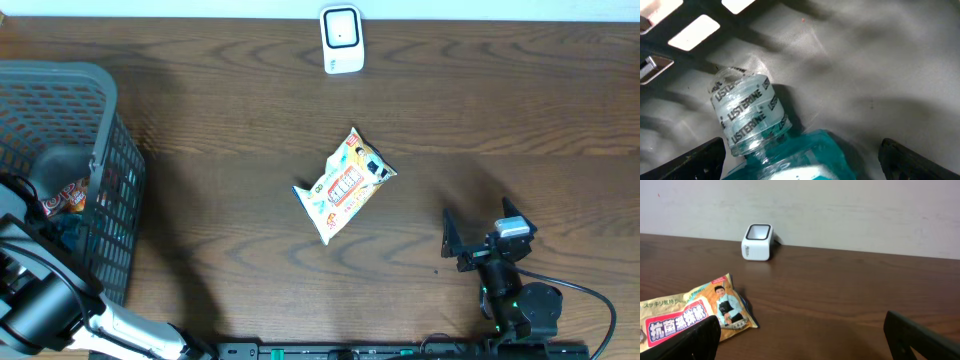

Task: Scan the item barcode
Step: 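Reach the left gripper into the basket and grasp the Listerine bottle cap, then carry the Listerine bottle out and lay it on the wet-wipe pack, then reach the left gripper into the basket and grasp the orange snack bar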

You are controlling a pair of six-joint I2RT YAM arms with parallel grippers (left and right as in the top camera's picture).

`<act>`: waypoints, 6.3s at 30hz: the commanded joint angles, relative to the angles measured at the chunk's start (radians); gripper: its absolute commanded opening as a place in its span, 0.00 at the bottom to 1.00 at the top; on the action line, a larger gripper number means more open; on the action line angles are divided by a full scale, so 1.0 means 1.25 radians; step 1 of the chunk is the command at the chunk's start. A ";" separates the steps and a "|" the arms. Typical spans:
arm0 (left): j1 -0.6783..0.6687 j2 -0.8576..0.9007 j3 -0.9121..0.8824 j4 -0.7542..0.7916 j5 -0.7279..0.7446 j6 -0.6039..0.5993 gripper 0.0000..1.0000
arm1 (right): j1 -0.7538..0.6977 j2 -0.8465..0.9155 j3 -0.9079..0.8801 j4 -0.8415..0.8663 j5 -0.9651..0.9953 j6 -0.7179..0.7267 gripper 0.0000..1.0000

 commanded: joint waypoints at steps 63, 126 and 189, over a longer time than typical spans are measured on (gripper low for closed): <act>0.004 -0.102 -0.088 0.138 0.123 0.429 0.59 | 0.006 -0.001 -0.001 -0.003 0.003 -0.003 0.99; -0.943 -0.337 0.026 0.299 0.494 0.511 0.59 | 0.006 -0.001 -0.001 -0.003 0.002 -0.003 0.99; -0.123 -0.428 0.101 0.096 0.330 0.604 0.98 | 0.006 -0.001 -0.001 -0.003 0.003 -0.003 0.99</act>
